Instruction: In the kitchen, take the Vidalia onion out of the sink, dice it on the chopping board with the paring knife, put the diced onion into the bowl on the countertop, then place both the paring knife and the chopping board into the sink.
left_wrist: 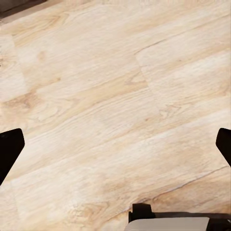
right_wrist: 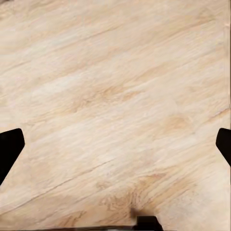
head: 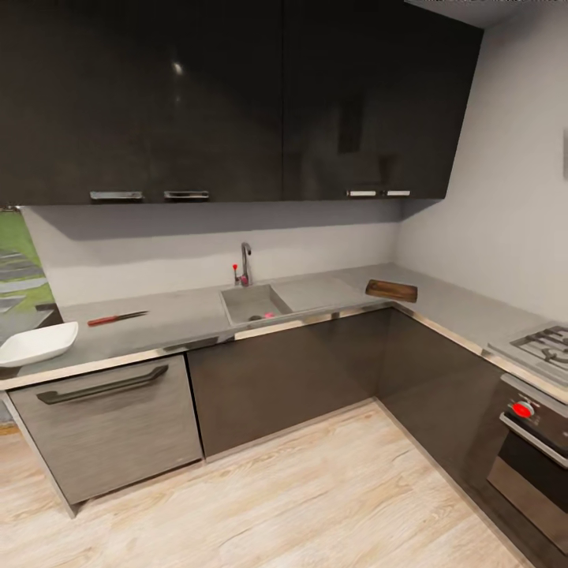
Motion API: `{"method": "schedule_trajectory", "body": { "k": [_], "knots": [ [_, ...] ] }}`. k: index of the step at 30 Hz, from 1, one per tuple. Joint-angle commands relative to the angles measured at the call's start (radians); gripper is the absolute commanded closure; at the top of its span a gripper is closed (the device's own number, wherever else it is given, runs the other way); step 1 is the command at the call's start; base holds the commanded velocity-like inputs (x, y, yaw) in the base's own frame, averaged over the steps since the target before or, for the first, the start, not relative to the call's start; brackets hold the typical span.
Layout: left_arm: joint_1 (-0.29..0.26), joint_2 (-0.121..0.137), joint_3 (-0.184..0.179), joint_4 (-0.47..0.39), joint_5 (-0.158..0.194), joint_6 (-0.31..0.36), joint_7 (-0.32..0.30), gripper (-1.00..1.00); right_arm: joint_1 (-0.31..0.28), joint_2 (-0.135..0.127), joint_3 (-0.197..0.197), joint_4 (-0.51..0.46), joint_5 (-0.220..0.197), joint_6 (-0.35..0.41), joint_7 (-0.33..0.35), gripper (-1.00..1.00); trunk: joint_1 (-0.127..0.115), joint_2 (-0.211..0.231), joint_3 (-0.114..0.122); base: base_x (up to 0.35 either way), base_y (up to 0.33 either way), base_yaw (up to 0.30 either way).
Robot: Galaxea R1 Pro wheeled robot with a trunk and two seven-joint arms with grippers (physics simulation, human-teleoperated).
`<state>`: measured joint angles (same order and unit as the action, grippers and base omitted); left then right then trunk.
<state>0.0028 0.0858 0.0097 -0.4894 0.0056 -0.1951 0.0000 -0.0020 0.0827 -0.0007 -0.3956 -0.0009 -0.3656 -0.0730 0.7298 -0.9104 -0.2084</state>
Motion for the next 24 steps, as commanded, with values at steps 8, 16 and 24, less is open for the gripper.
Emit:
{"method": "schedule_trajectory", "body": {
  "k": [8, 16, 24],
  "knots": [
    [0.000, 0.000, 0.001, -0.002, 0.001, -0.001, 0.001, -1.00, 0.000, -0.104, -0.038, -0.185, -0.004, -0.003, -0.017, -1.00, -0.031, 0.055, 0.024, 0.000, 0.000, 0.000],
    [0.000, 0.000, 0.001, -0.002, 0.002, -0.001, 0.002, -1.00, 0.000, -0.142, -0.046, -0.089, -0.004, -0.173, -0.020, -1.00, -0.061, 0.111, 0.049, 0.000, 0.000, 0.000],
    [0.000, 0.010, 0.002, -0.005, 0.003, -0.001, 0.003, -1.00, 0.000, -0.144, -0.074, -0.076, -0.003, -0.194, -0.023, -1.00, -0.092, 0.167, 0.074, 0.000, 0.000, 0.000]
  ]
}}
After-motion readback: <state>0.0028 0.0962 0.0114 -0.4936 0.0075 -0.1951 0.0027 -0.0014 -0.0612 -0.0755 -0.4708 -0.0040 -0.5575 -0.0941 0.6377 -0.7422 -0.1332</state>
